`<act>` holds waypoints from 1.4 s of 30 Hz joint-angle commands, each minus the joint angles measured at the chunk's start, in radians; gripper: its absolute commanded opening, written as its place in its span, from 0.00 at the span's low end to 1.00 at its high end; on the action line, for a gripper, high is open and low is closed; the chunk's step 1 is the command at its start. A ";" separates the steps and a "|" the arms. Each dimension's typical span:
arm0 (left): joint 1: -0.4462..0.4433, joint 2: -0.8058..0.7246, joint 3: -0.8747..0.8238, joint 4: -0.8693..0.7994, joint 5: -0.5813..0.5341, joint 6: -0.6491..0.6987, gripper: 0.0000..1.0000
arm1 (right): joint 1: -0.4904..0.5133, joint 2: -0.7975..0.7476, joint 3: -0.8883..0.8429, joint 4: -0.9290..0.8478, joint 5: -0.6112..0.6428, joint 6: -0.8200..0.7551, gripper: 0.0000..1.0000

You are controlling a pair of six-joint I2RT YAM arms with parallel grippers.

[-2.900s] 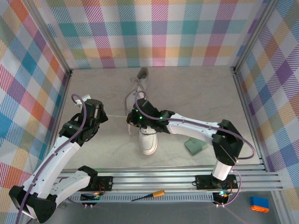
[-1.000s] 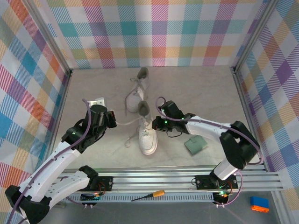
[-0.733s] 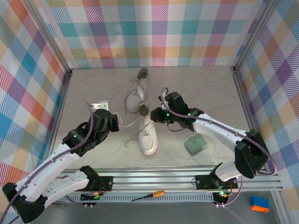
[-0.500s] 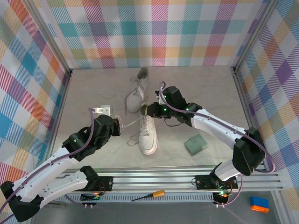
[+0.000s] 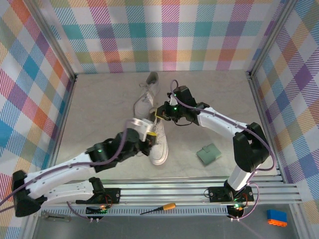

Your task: Tie the shoes

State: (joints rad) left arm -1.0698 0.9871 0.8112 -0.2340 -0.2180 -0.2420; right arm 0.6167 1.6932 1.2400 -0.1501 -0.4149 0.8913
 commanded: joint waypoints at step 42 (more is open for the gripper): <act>0.365 0.323 -0.002 0.331 0.155 0.109 0.25 | 0.003 -0.070 -0.010 0.009 -0.175 0.053 0.00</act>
State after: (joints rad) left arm -0.7185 1.3075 0.7837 0.0559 -0.0460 -0.1337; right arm 0.6128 1.6691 1.2381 -0.1303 -0.5770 0.9360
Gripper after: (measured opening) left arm 0.304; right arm 0.045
